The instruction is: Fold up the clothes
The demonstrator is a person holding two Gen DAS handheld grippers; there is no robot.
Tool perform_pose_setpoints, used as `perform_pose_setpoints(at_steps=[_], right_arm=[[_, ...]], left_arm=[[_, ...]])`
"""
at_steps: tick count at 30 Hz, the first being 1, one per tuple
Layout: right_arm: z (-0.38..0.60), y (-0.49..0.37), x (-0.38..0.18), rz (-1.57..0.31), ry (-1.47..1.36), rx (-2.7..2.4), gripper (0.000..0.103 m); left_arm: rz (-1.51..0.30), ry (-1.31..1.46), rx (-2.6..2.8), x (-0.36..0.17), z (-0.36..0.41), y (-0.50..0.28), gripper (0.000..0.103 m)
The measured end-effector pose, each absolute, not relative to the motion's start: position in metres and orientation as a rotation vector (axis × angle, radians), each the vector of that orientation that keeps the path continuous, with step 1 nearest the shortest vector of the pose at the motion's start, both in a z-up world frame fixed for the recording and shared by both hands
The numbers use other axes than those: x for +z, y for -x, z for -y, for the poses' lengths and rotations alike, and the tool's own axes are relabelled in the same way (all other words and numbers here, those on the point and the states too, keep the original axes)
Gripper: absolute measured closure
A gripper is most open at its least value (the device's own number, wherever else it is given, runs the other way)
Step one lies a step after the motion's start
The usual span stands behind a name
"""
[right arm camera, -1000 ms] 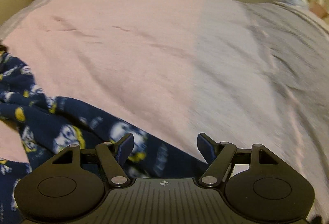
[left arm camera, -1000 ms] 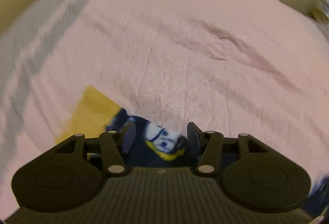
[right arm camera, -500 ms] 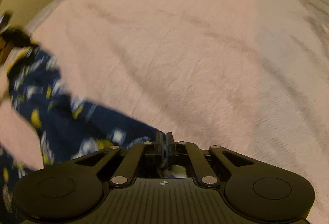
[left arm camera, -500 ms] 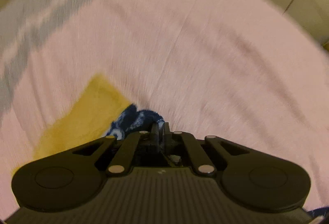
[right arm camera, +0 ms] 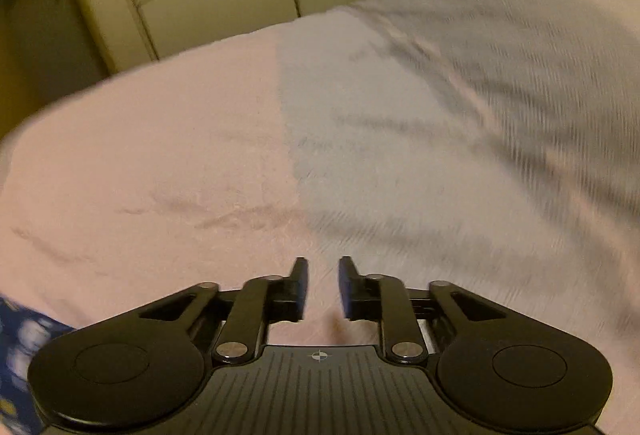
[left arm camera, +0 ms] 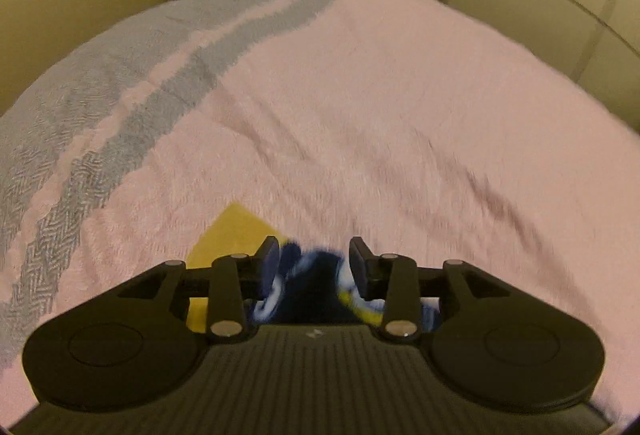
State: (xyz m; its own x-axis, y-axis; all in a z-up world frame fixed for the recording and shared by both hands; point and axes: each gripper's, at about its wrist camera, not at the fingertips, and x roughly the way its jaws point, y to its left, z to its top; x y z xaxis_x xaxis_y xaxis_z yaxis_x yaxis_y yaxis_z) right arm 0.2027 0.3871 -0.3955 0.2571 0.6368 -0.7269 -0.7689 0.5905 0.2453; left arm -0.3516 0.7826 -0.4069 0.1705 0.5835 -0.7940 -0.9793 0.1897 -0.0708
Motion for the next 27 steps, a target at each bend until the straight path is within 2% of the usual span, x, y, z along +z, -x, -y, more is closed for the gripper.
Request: perform_pose_setpoints(at_steps=[1, 3, 7, 8, 9, 13, 16, 18, 20, 23, 27], right_arm=[[-0.376, -0.202, -0.394, -0.905, 0.171, 0.960, 0.056], [-0.354, -0.197, -0.395, -0.901, 0.227, 0.952, 0.048], [-0.312, -0.186, -0.400, -0.911, 0.352, 0.920, 0.048], [-0.301, -0.184, -0.400, -0.921, 0.351, 0.901, 0.048], [-0.293, -0.183, -0.399, -0.938, 0.326, 0.885, 0.048], [-0.267, -0.180, -0.397, -1.014, 0.193, 0.824, 0.048], [-0.247, -0.178, -0.395, -1.068, 0.093, 0.775, 0.048], [-0.244, -0.174, -0.392, -1.077, 0.075, 0.766, 0.048], [-0.240, -0.171, -0.386, -1.074, 0.069, 0.759, 0.048], [-0.227, -0.171, -0.377, -1.055, 0.066, 0.750, 0.048], [-0.201, -0.172, -0.370, -1.025, 0.069, 0.716, 0.048]], left_arm=[[-0.732, 0.678, 1.239, -0.408, -0.778, 0.361, 0.068], [-0.721, 0.733, 1.267, -0.408, -0.769, 0.394, 0.068], [-0.661, 0.930, 1.347, -0.410, -0.744, 0.468, 0.067], [-0.630, 0.993, 1.360, -0.413, -0.737, 0.480, 0.063], [-0.595, 1.058, 1.371, -0.417, -0.731, 0.490, 0.060], [-0.421, 1.281, 1.388, -0.432, -0.716, 0.516, 0.060], [-0.321, 1.324, 1.345, -0.443, -0.723, 0.508, 0.062], [-0.386, 1.241, 1.337, -0.444, -0.731, 0.494, 0.094], [-0.478, 1.054, 1.339, -0.433, -0.732, 0.478, 0.096], [-0.479, 0.748, 1.291, -0.394, -0.722, 0.472, 0.095], [-0.646, 0.622, 1.327, -0.402, -0.727, 0.479, 0.091]])
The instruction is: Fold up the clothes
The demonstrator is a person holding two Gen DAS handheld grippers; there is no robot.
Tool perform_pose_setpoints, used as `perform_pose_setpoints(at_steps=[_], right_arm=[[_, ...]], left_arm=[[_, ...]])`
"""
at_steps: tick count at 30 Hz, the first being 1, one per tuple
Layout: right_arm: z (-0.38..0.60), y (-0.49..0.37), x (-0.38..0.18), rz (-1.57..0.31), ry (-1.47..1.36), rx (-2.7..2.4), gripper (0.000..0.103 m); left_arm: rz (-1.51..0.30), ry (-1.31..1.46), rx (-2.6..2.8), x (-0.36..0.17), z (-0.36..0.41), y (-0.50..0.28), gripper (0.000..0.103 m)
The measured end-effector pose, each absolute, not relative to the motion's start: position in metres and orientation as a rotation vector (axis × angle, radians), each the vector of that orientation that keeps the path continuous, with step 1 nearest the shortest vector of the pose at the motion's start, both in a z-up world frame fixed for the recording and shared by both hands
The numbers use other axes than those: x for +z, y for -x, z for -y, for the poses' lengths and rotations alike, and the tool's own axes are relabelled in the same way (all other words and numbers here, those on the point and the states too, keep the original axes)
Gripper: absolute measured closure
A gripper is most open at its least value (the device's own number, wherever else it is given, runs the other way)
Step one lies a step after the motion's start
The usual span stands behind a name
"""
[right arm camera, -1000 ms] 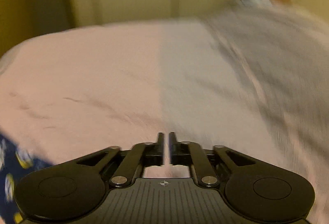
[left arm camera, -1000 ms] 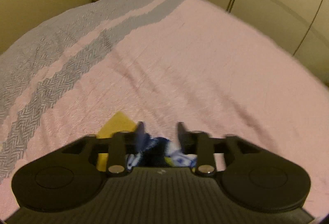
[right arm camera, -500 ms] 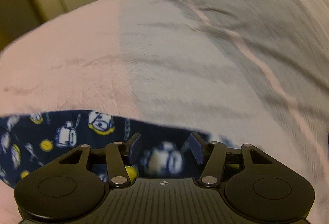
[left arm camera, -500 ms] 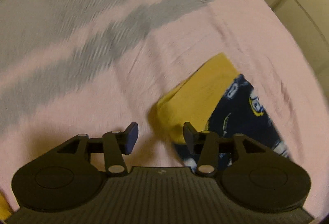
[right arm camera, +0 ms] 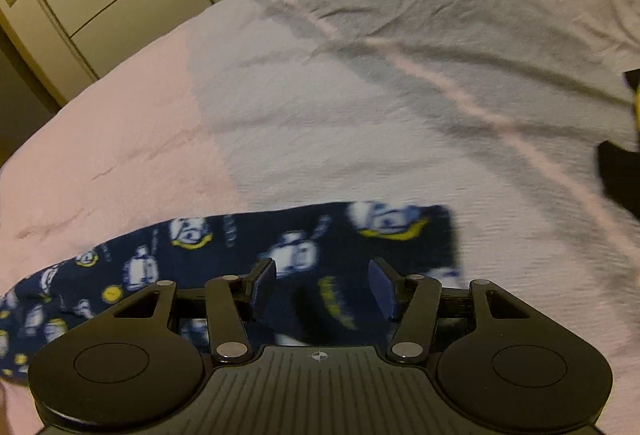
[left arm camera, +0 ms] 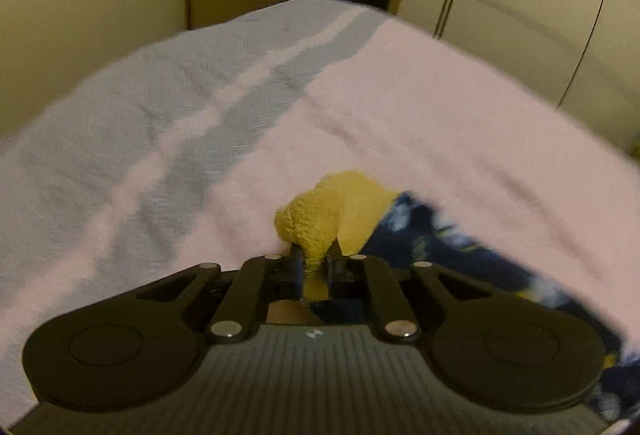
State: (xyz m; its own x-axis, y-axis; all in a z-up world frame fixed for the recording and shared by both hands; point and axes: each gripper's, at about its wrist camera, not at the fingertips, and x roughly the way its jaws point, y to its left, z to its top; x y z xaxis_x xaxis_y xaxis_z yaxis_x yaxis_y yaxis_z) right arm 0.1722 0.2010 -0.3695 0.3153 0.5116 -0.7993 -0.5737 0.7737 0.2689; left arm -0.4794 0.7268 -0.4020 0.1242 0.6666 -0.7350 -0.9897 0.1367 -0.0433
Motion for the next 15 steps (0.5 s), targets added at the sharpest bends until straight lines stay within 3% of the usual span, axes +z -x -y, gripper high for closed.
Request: perform_pose_setpoints(at_steps=[3, 6, 11, 15], right_arm=[[-0.182, -0.168, -0.374, -1.046, 0.054, 0.678, 0.048], [-0.161, -0.165, -0.368, -1.047, 0.055, 0.660, 0.048], [-0.113, -0.175, -0.350, -1.005, 0.087, 0.682, 0.048], [-0.094, -0.206, -0.362, -1.081, -0.017, 0.758, 0.048]], left_arm=[[-0.886, 0.586, 1.366, -0.442, -0.727, 0.465, 0.085], [-0.872, 0.512, 1.431, -0.437, -0.703, 0.453, 0.079], [-0.840, 0.499, 1.413, -0.402, -0.652, 0.437, 0.079], [-0.727, 0.580, 1.296, -0.367, -0.587, 0.415, 0.079]])
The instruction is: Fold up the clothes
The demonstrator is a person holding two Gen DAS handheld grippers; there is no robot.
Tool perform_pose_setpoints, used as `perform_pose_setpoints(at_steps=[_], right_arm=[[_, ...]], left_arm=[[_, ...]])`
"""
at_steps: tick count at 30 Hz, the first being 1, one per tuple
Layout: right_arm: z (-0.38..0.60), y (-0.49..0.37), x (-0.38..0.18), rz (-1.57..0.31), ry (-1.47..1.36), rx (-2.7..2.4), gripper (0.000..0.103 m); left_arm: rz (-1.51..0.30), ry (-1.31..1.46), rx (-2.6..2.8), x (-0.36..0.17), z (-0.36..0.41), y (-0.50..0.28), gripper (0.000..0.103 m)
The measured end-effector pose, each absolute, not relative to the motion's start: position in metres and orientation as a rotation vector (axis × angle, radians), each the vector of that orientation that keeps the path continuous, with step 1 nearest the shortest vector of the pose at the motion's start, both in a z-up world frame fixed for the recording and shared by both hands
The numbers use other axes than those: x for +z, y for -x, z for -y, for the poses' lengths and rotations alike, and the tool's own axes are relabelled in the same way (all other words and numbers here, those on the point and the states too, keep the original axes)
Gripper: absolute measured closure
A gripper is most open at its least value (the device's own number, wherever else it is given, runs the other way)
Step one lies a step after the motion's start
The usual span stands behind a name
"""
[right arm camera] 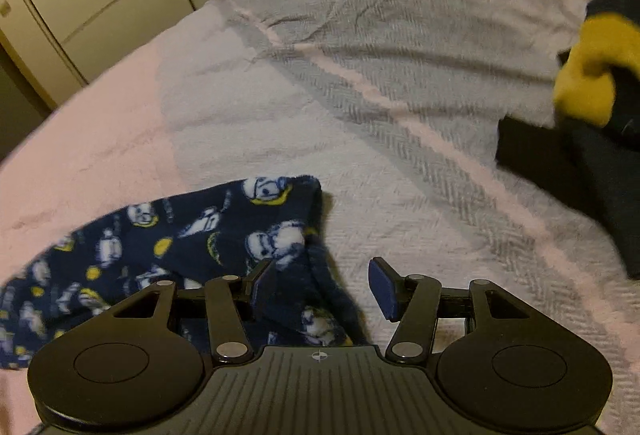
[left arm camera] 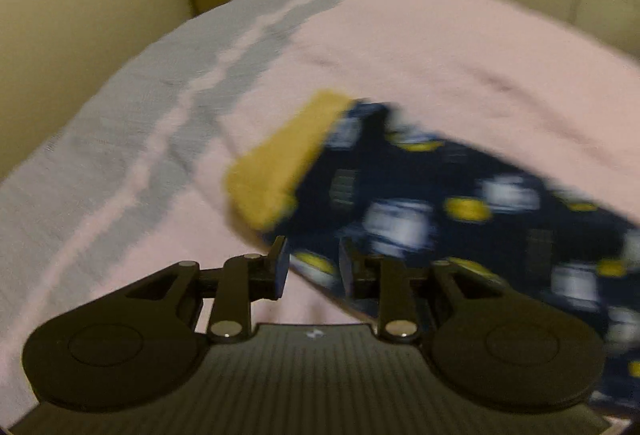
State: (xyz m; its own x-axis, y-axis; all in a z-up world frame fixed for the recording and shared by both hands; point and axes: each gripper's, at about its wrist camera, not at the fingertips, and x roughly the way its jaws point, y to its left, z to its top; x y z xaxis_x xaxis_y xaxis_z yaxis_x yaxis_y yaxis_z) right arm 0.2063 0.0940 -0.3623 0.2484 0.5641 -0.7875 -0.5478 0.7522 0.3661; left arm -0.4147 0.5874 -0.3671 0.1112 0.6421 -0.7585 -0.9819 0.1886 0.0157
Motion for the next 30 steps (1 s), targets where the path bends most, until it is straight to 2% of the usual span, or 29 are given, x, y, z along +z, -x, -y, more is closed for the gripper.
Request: perform_pose_setpoints(at_steps=[6, 7, 8, 9, 13, 14, 17, 18, 19, 21, 24, 26, 27, 30], right_arm=[[-0.077, -0.280, -0.397, -1.257, -0.324, 0.913, 0.048], [-0.075, -0.293, -0.403, -1.285, -0.376, 0.938, 0.051], [-0.075, -0.305, -0.406, -1.297, -0.374, 0.962, 0.056], [-0.077, -0.317, -0.408, -1.303, -0.349, 0.987, 0.065], [-0.094, -0.342, -0.407, -1.230, -0.036, 1.132, 0.065], [-0.097, -0.348, -0.412, -1.266, -0.052, 1.160, 0.065], [-0.101, -0.368, -0.434, -1.436, -0.257, 1.203, 0.060], [-0.103, -0.373, -0.444, -1.485, -0.355, 1.192, 0.047], [-0.104, -0.377, -0.453, -1.532, -0.454, 1.178, 0.040], [-0.112, -0.377, -0.467, -1.552, -0.496, 1.180, 0.040], [-0.130, -0.365, -0.479, -1.544, -0.404, 1.237, 0.042], [-0.143, -0.357, -0.481, -1.520, -0.330, 1.289, 0.067], [-0.151, -0.353, -0.481, -1.509, -0.283, 1.310, 0.087], [-0.160, -0.346, -0.459, -1.334, -0.214, 1.356, 0.091]], left_arm=[[-0.575, 0.769, 1.240, -0.347, -0.467, 0.367, 0.080], [-0.563, 0.795, 1.242, -0.347, -0.447, 0.358, 0.080], [-0.546, 0.828, 1.242, -0.348, -0.423, 0.349, 0.080], [-0.536, 0.860, 1.239, -0.350, -0.401, 0.340, 0.080], [-0.550, 0.985, 1.219, -0.365, -0.326, 0.301, 0.081], [-0.562, 1.014, 1.210, -0.369, -0.311, 0.292, 0.081], [-0.555, 1.059, 1.226, -0.374, -0.283, 0.278, 0.081], [-0.552, 1.073, 1.233, -0.375, -0.274, 0.274, 0.081], [-0.542, 1.087, 1.241, -0.375, -0.267, 0.272, 0.081], [-0.516, 1.113, 1.259, -0.371, -0.258, 0.271, 0.081], [-0.498, 1.127, 1.292, -0.368, -0.252, 0.271, 0.081], [-0.494, 1.138, 1.311, -0.369, -0.252, 0.272, 0.081], [-0.491, 1.148, 1.315, -0.370, -0.251, 0.272, 0.081], [-0.488, 1.168, 1.324, -0.372, -0.247, 0.270, 0.081]])
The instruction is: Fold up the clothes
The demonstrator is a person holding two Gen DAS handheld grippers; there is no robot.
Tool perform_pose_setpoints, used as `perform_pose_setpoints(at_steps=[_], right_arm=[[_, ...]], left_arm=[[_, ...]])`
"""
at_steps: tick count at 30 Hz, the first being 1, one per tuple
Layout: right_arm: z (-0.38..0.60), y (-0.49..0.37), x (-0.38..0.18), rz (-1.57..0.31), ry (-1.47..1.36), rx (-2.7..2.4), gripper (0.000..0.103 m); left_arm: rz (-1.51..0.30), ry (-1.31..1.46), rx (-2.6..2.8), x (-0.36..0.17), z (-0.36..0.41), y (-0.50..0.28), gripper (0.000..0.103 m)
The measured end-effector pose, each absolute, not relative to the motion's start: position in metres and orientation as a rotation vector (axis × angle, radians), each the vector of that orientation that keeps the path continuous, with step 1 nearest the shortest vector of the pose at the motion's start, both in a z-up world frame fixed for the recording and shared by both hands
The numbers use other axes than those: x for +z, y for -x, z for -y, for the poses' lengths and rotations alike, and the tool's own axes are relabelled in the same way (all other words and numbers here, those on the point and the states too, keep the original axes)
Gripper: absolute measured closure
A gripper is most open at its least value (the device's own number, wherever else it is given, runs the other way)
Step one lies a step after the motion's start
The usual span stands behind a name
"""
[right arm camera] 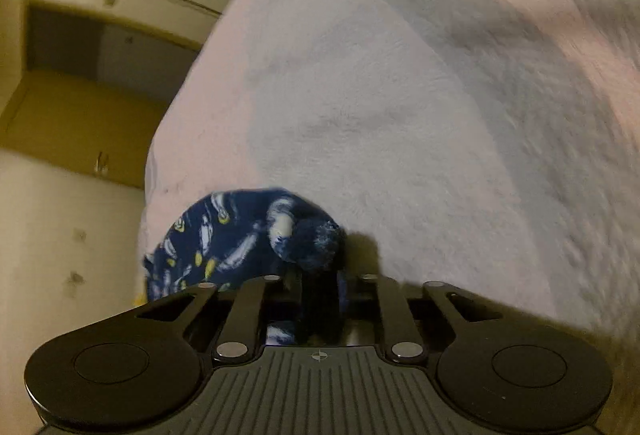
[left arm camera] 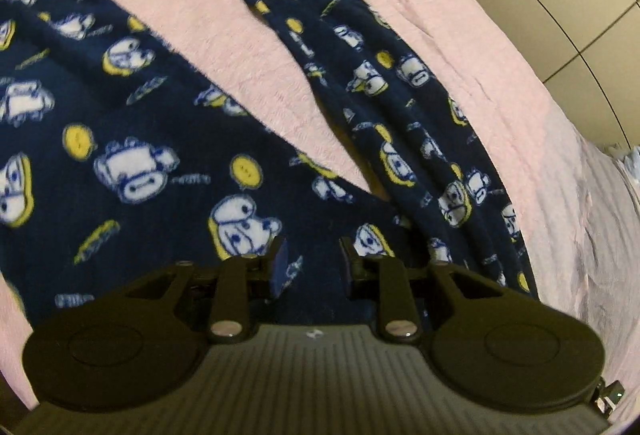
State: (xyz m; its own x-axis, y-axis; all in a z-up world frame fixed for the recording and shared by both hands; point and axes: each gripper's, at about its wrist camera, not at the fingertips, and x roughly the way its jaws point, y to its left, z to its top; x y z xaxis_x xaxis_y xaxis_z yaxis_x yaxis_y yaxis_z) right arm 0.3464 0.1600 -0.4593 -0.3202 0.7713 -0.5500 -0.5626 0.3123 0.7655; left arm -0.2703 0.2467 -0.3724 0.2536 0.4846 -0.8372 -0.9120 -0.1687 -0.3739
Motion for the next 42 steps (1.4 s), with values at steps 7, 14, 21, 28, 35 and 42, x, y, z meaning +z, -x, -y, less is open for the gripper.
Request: perform_pose_setpoints(at_steps=[7, 14, 21, 28, 35, 42], right_arm=[[-0.151, -0.365, -0.442, -1.245, -0.252, 1.256, 0.092], [-0.151, -0.378, -0.449, -1.297, -0.230, 1.148, 0.058], [-0.109, -0.368, -0.425, -1.331, -0.082, 1.205, 0.053], [-0.034, -0.274, -0.409, -1.387, 0.360, 1.488, 0.053], [0.001, -0.230, -0.402, -1.392, 0.791, 1.459, 0.053], [-0.112, -0.246, -0.373, -1.113, 0.706, 1.567, 0.053]], left_arm=[[-0.564, 1.187, 1.296, -0.394, -0.242, 0.252, 0.081], [-0.644, 1.181, 1.219, -0.408, -0.230, 0.226, 0.081], [-0.816, 1.015, 0.970, -0.398, -0.183, 0.184, 0.081], [-1.012, 0.989, 0.811, -0.424, -0.132, 0.165, 0.081], [-1.126, 0.952, 0.649, -0.421, -0.112, 0.153, 0.081], [-0.924, 0.853, 0.832, -0.391, -0.207, 0.150, 0.081]])
